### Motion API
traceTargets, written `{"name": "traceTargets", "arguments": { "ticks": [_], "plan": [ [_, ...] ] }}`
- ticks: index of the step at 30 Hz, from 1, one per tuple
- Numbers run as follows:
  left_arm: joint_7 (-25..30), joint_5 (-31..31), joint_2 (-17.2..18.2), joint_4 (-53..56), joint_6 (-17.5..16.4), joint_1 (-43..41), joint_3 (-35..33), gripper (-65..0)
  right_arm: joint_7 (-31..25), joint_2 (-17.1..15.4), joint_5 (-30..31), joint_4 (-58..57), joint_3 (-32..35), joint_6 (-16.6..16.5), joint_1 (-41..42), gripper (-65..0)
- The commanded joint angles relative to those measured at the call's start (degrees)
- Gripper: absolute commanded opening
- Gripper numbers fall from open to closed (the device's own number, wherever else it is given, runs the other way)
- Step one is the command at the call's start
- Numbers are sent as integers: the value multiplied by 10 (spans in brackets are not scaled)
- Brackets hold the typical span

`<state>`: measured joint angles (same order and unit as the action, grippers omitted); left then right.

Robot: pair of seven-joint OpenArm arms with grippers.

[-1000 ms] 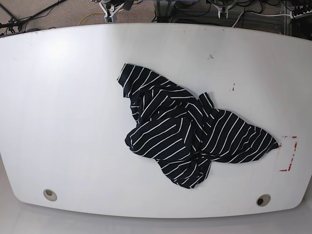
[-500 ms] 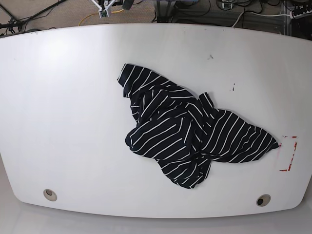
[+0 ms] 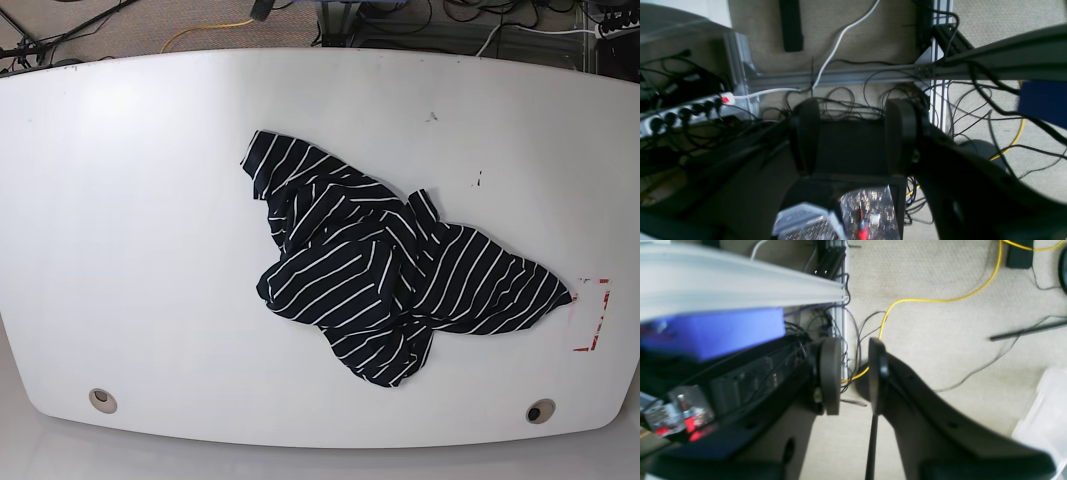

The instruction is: Fold the T-shirt properly

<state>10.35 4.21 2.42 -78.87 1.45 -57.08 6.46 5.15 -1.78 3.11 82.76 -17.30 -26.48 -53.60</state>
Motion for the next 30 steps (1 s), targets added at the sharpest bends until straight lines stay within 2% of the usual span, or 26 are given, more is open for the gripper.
{"name": "traceTargets", "arguments": {
  "ticks": [1,4,8,14,19,23,28,30],
  "plan": [
    [12,0,2,-49,3,-43,1,-363,-11,-2,29,49,-2,-4,-52,-518],
    [12,-5,0,-99,3,-80,1,-363,-11,-2,68,98,-2,-4,-97,-518],
    [12,-62,4,-163,3,-125,1,-363,-12,-3,112,161,-4,-4,-147,-520],
    [12,-130,35,-277,3,-179,3,-360,-11,-9,164,263,-39,-4,-197,-520],
    [10,-139,37,-333,3,-179,18,-357,-10,-10,195,307,-67,-4,-195,-514],
    [10,-139,37,-341,3,-179,26,-354,-9,-10,197,324,-72,-4,-154,-512],
    [9,-138,36,-343,3,-164,26,-210,-9,-13,194,324,-69,-5,-89,-509],
    [9,-138,35,-344,3,-158,26,-183,-8,-24,194,324,-67,-5,-63,-476]
  ]
}}
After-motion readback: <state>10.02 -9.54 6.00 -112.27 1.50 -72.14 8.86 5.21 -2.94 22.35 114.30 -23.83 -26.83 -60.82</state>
